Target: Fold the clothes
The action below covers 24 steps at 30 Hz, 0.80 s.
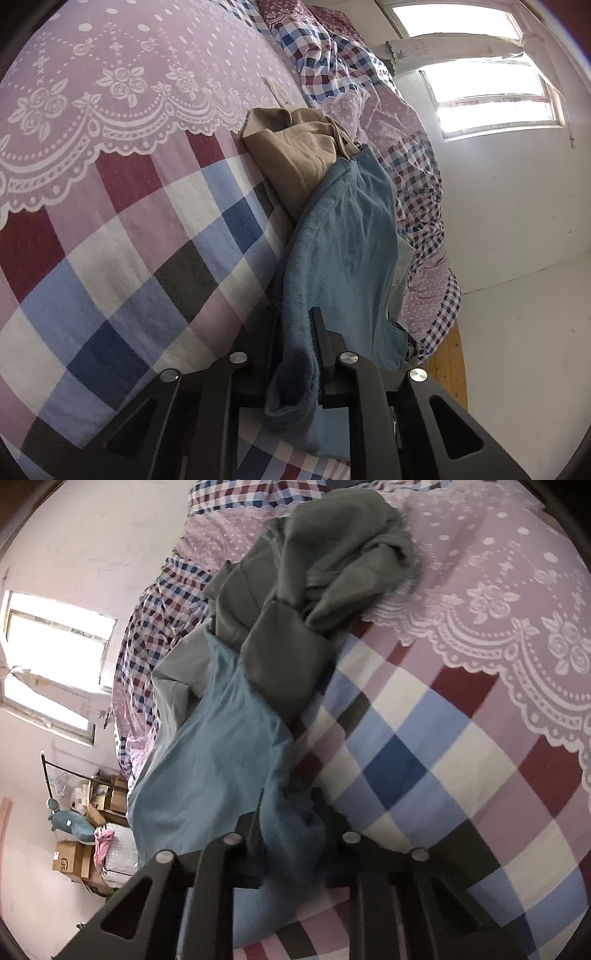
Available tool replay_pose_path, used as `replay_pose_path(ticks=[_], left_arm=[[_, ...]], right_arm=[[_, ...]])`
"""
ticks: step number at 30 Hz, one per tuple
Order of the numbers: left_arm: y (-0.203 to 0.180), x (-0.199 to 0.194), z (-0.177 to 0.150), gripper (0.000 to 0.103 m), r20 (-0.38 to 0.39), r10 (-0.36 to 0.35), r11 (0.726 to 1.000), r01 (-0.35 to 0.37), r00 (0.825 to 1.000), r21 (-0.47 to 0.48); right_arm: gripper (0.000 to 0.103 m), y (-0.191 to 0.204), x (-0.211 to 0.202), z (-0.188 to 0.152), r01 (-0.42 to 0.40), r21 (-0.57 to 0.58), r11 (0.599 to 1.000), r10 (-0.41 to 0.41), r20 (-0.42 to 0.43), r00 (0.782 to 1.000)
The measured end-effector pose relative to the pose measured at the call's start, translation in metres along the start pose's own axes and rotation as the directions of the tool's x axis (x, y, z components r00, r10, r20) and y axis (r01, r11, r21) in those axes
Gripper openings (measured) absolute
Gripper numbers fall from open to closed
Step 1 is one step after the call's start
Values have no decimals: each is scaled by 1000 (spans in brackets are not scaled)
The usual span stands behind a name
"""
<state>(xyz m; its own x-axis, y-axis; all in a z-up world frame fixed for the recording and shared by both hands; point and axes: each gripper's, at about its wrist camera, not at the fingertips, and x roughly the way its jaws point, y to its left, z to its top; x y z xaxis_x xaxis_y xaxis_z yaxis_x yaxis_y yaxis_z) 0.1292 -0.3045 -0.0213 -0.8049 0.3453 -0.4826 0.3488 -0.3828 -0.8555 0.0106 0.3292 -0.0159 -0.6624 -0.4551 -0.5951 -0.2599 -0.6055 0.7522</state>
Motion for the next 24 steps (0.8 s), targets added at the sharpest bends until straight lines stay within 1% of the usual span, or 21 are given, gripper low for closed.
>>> replay_pose_path(ticks=[2,4,9,15,24], left_arm=[[-2,-1,0,12,6,10,1000,-10,1000,8],[-5,-5,-1,10,30,38,999,-39,999,23],[-14,-13,-1,9,58,24,998,-27,998,49],[-18,-27,1,7,69,-31,999,29,997,27],[-35,-57,-5,7,77,-111,992,107,991,59]], right_arm=[[15,3,-2,-1,15,-22,1000,-15,10,1000],[14,6,-7,-3,28,-38,999,-27,30,999],[11,8,-16,-6,31,-44,999,-28,55,998],[9,16,-31,-8,10,-79,997,-4,73,997],[9,26,-59,-17,-3,-140,990,17,96,995]])
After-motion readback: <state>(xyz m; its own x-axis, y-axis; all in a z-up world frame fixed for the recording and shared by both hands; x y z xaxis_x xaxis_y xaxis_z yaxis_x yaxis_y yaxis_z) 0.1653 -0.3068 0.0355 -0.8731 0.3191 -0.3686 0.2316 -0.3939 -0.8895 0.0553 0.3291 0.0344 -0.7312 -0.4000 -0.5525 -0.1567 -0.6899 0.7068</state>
